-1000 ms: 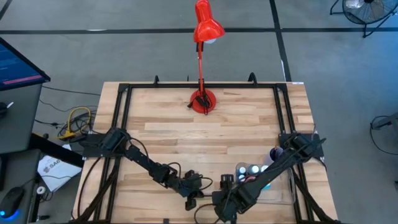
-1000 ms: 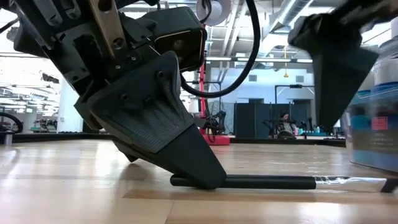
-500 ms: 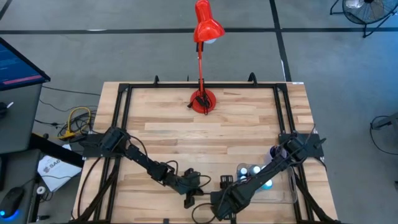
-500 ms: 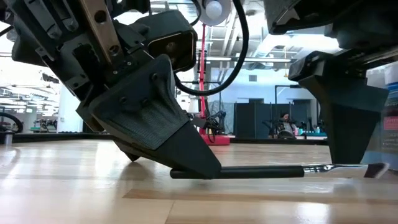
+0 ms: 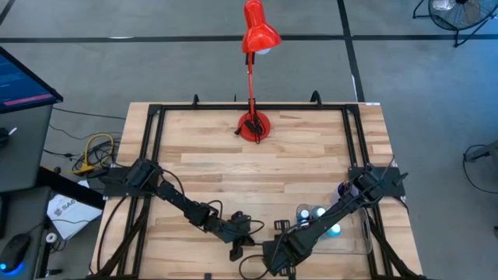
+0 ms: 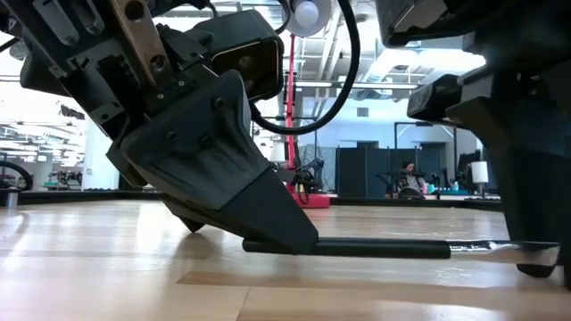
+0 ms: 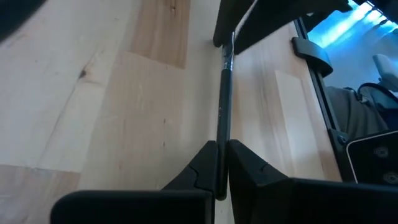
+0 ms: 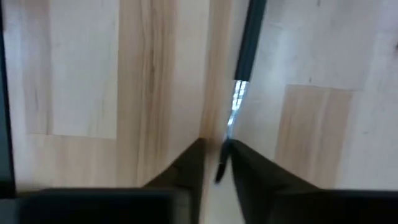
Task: Pick & Place Paint Supplies
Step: Put the black silver paint brush into the purple cup
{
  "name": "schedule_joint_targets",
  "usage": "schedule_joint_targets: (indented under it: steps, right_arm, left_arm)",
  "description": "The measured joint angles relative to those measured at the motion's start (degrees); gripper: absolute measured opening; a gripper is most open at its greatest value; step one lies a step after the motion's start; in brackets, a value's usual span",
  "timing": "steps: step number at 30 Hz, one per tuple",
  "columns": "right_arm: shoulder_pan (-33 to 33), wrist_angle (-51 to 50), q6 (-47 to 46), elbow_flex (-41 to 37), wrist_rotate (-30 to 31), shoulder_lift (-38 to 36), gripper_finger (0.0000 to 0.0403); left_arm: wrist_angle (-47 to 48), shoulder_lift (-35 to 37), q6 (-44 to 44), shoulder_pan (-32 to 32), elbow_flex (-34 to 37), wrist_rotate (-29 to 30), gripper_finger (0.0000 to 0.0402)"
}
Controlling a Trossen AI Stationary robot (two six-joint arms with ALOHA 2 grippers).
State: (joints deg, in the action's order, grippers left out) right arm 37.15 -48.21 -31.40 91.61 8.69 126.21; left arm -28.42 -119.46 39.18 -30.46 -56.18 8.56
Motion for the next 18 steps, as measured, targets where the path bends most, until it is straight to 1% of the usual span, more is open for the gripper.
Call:
schedule_joint_targets:
  steps: [3,4,12,14,18]
  right_arm:
    - [0.0,-0.2,0.1,0.0,1.2,0.0,0.0021]
    - [0.0,-0.3,0.0,0.0,1.5,0.0,0.0012]
    - [-0.2,-2.6,-1.7,0.2,3.5,-0.4,0.0005]
    - [-0.4,-5.4,-2.4,1.1,3.9,-0.4,0.0004]
    - [-0.5,-13.5,-4.4,6.0,3.9,-0.3,0.0002]
  left_arm:
    - [-0.1,0.0,0.0,0.0,0.0,-0.1,0.0001]
    - [-0.1,0.0,0.0,0.0,0.0,-0.4,0.0001]
    - [-0.6,0.0,-2.0,-0.4,0.1,-0.3,0.0005]
    - [-0.3,0.2,-3.1,-0.5,0.1,-0.6,0.0009]
    - [5.0,2.7,-3.3,-0.7,0.3,-3.2,0.0031]
